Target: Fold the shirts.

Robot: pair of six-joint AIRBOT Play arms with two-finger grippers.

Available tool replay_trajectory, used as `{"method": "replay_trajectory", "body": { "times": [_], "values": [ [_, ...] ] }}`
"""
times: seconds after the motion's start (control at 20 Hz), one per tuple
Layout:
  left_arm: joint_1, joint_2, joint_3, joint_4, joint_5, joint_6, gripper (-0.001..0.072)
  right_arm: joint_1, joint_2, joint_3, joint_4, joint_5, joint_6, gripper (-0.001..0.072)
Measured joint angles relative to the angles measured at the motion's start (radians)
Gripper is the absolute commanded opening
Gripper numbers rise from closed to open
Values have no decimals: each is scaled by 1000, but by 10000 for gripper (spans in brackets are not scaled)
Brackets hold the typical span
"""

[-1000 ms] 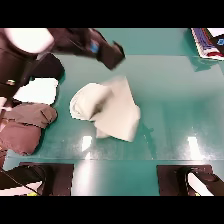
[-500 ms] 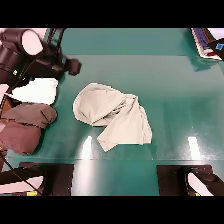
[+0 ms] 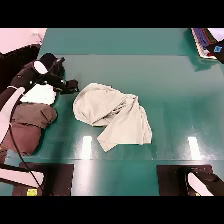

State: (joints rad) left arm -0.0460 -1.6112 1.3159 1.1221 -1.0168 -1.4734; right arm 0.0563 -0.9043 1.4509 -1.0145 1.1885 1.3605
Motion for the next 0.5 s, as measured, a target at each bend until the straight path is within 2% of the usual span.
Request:
{"method": "replay_trajectory", "body": {
  "times": [0.05, 0.15, 0.25, 0.3, 0.35, 0.5],
  "values": [
    [2, -19, -3, -16, 5, 10, 442, 0, 0, 0, 0, 5, 0, 13],
    [-3, -44, -7, -39, 11, 23, 356, 0, -3, 0, 0, 11, 0, 13],
    [-15, -56, -8, -59, 23, 31, 354, 0, -13, 0, 0, 17, 0, 13],
    [-23, -61, -9, -66, 33, 33, 130, 0, -21, 0, 0, 26, 0, 13],
    [-30, -64, -10, -66, 38, 35, 26, 0, -31, 0, 0, 40, 0, 13],
    [-34, -64, 9, -62, 34, 39, 24, -1, -74, -19, -5, 117, 0, 13]
  ]
}}
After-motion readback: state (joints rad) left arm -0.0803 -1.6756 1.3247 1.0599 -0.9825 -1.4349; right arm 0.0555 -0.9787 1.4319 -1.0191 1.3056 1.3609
